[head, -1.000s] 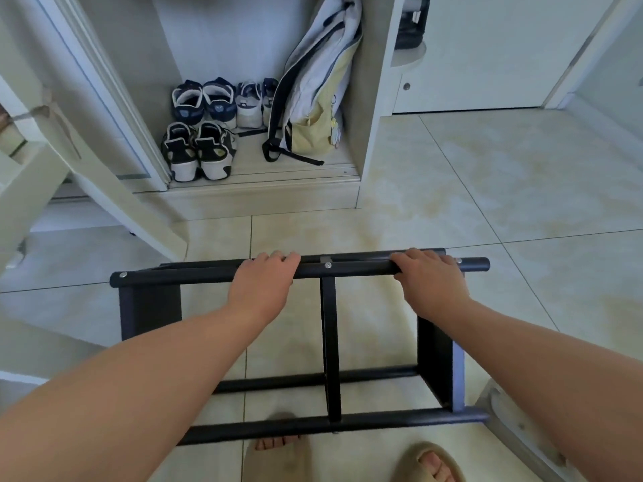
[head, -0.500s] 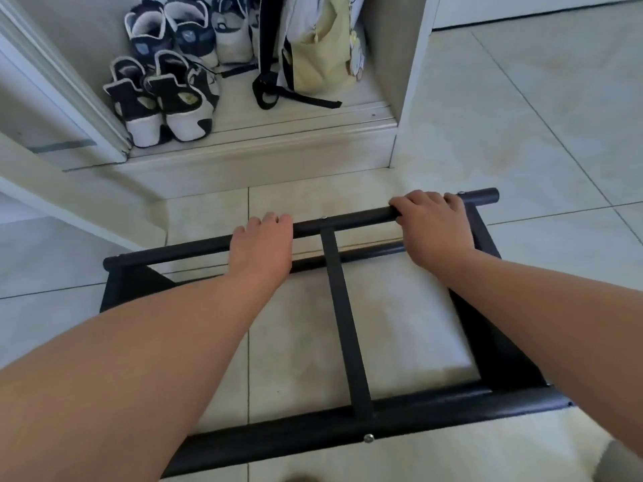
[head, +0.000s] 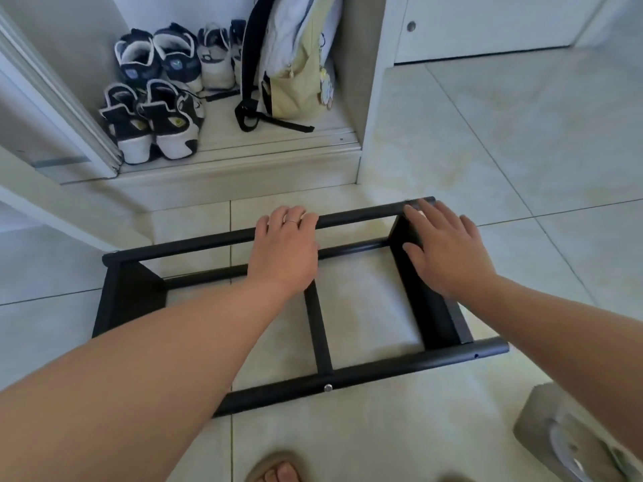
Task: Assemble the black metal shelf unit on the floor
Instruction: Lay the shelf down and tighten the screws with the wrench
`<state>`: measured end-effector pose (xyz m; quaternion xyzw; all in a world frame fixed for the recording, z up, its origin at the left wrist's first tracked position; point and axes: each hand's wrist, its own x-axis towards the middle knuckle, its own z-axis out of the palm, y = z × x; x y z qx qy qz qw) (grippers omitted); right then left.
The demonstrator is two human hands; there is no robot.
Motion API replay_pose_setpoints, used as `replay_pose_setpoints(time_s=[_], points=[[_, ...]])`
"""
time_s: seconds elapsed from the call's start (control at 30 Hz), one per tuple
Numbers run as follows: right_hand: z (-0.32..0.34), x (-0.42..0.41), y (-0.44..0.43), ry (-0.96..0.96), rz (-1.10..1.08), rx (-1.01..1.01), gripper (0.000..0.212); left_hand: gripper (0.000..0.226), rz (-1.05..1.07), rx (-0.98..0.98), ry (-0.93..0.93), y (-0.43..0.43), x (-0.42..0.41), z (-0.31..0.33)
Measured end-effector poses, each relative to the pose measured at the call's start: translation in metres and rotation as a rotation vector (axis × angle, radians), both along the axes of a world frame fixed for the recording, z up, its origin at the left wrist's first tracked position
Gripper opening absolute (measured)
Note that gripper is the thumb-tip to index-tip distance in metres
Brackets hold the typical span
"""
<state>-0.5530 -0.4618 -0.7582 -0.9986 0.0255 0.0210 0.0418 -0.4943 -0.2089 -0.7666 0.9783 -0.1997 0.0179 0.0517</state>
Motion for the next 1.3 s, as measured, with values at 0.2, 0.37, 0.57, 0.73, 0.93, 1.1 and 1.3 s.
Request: replay_pose_setpoints(time_s=[0.2, 0.37, 0.57, 0.73, 0.93, 1.1, 1.3], points=[[0.053, -0.104, -0.064, 0.138, -0.093, -0.121, 0.066, 0.049, -0.177, -0.025, 0.096, -0.078, -0.087, 0.046], [0.072, -0.184, -0.116, 0.210, -0.183, -0.165, 0.068, 0.055, -0.464, 0.072, 0.193, -0.154, -0.149, 0.067], [0.041, -0.250, -0.161, 0.368, -0.295, -0.104, 0.063, 0.052, -0.602, 0.095, 0.424, -0.233, -0.193, 0.055], [-0.019, -0.275, -0.191, 0.537, -0.351, 0.022, 0.057, 0.054, -0.528, 0.078, 0.770, -0.256, -0.214, 0.001], [-0.092, -0.287, -0.208, 0.666, -0.344, 0.093, 0.044, 0.057, -0.426, 0.002, 1.017, -0.268, -0.212, -0.047], [-0.125, -0.301, -0.215, 0.748, -0.303, 0.095, 0.028, 0.040, -0.343, -0.054, 1.067, -0.289, -0.219, -0.069], [-0.136, -0.309, -0.224, 0.779, -0.297, 0.100, 0.024, 0.015, -0.206, -0.195, 1.086, -0.287, -0.228, -0.088]])
